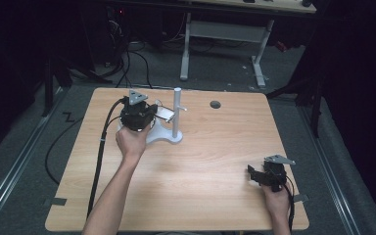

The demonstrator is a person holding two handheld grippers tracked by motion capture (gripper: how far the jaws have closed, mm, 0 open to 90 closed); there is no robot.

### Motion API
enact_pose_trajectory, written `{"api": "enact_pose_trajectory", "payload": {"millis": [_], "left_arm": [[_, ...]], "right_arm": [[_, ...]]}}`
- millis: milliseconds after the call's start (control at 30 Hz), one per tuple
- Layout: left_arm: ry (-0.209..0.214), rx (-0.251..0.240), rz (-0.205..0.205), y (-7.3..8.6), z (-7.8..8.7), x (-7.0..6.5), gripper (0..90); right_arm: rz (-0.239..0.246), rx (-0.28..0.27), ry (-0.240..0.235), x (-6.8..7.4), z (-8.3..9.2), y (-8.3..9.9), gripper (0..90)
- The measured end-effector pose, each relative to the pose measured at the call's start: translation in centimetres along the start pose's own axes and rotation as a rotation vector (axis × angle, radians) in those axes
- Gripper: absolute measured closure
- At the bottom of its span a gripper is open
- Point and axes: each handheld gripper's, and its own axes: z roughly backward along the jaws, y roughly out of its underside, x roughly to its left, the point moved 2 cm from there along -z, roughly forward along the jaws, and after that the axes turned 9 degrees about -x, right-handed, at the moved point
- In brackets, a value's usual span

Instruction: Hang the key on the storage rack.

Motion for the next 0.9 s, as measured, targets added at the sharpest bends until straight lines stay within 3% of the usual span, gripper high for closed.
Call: {"api": "enact_pose_trajectory", "payload": {"millis": [367, 900], "left_arm": [[-0.013, -0.007, -0.007, 1.3, 1.1, 0.2, 89.5], [-0.025, -0.014, 0.020, 2.8, 1.9, 0.6, 89.4]], "right_arm": [[0.000, 0.000, 0.000, 0.0, 0.0, 0.0, 27.4], [0.000, 0.000, 0.000, 0.0, 0.0, 0.0, 27.4]]}}
